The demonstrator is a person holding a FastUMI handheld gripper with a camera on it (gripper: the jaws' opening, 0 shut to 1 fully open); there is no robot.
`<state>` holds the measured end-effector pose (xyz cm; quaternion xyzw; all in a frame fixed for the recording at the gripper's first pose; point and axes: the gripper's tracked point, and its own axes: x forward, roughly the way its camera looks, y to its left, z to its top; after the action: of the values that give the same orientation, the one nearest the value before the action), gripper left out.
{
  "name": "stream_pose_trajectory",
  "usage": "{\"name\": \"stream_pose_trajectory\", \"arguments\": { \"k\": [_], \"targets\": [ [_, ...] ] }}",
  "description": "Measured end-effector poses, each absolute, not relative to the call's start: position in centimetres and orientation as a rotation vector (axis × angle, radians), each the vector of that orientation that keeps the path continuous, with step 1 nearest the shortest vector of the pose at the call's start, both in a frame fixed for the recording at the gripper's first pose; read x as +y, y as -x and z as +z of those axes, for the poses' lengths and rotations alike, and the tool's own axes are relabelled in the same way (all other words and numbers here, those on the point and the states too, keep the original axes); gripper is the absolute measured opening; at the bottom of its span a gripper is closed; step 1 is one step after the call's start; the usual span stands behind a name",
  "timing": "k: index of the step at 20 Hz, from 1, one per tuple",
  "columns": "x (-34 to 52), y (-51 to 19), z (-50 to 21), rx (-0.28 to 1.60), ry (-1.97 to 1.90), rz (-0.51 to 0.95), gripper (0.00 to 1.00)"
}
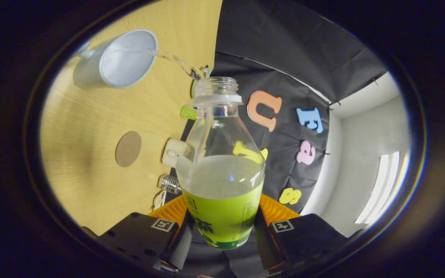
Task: Take the bottle from table, then pour the juice into the cup, finally place the bottle on the coaster
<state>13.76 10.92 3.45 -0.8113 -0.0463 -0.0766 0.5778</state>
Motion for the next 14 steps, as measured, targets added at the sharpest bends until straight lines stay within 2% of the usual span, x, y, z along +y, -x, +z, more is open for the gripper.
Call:
{"name": "stream_pose_trajectory", "arguments": {
  "k": [14],
  "targets": [
    [11.3,-13.5,4.8,-0.129,1.955,-0.181,0.76]
  ]
}}
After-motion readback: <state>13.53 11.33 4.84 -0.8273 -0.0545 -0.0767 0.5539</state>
